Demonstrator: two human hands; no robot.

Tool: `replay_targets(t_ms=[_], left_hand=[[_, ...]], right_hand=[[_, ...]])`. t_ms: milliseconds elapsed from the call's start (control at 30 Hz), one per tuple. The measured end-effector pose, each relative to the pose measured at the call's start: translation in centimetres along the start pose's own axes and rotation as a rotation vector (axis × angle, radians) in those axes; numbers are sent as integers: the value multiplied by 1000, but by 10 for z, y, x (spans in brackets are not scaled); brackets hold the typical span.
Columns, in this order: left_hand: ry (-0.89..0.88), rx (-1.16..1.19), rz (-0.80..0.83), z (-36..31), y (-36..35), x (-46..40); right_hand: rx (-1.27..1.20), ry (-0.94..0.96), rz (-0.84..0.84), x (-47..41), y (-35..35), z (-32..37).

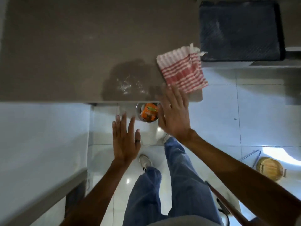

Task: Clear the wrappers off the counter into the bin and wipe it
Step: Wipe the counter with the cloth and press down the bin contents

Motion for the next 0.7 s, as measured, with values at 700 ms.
replay_targets(t_ms=[700], left_hand=[[1433,1481,208,168,-225,22]], right_hand=[[-509,-1164,868,140,-308,48]])
Point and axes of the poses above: each hand's wrist, its own x-axis away from the middle knuckle, its own y-axis out of the back of the hand, z = x × y, the point moved 2 cm from there along -x, towards the middle knuckle, and after that the axes turned 14 degrees about x, right-handed, at the moved point
